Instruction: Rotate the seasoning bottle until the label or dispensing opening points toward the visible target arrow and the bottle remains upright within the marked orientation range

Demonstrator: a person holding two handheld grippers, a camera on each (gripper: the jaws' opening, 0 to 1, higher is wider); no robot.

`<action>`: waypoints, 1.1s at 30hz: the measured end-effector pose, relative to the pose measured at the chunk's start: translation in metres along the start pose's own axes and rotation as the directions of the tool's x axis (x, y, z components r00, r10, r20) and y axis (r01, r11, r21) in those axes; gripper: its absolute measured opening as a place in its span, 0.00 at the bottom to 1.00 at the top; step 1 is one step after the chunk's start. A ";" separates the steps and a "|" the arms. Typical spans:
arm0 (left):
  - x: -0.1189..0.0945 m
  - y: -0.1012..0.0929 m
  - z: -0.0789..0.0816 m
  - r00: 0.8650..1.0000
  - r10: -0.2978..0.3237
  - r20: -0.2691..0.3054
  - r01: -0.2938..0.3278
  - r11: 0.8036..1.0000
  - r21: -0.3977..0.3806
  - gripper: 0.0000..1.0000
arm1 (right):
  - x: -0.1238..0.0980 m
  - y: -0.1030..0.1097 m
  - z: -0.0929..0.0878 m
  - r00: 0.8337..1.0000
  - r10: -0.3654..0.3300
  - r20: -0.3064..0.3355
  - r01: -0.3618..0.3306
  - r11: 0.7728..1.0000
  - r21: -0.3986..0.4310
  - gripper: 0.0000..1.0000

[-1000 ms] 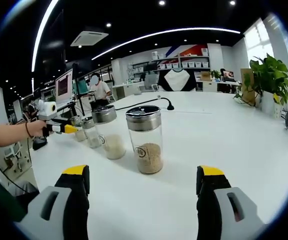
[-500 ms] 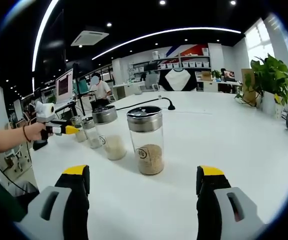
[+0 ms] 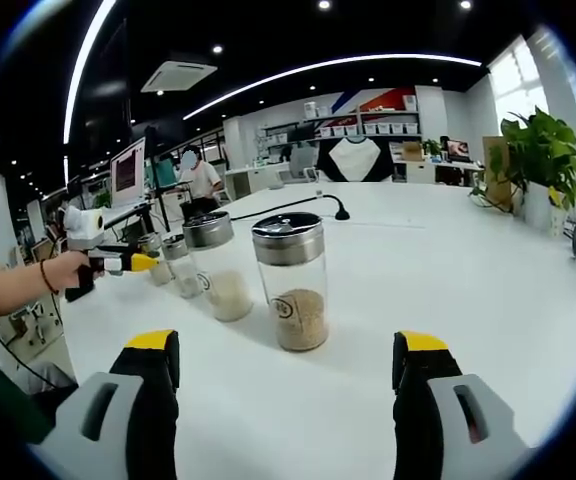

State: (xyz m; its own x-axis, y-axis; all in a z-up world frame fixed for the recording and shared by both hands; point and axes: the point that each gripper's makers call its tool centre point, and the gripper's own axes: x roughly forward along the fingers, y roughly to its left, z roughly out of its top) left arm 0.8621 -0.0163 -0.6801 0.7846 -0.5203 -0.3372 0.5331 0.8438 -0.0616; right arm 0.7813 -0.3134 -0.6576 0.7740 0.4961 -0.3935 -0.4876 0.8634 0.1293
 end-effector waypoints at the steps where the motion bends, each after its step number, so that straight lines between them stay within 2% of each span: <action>1: 0.000 0.000 0.000 1.000 0.005 0.001 -0.005 1.000 -0.001 0.33 | 0.000 0.000 0.000 1.000 0.001 0.000 -0.001 1.000 -0.001 0.90; 17: -0.002 0.001 -0.001 0.997 0.073 0.013 -0.073 0.997 -0.017 0.33 | 0.000 0.000 0.000 1.000 0.000 -0.002 0.000 1.000 -0.003 0.90; 33: -0.003 0.000 -0.001 0.989 0.149 0.025 -0.148 0.989 -0.023 0.33 | -0.001 0.000 -0.002 1.000 -0.005 -0.004 0.005 1.000 0.006 0.89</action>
State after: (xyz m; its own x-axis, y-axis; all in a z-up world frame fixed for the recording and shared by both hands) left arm 0.8598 -0.0143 -0.6805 0.8629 -0.3920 -0.3190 0.4035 0.9144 -0.0321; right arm 0.7795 -0.3143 -0.6591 0.7748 0.4914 -0.3976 -0.4815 0.8664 0.1324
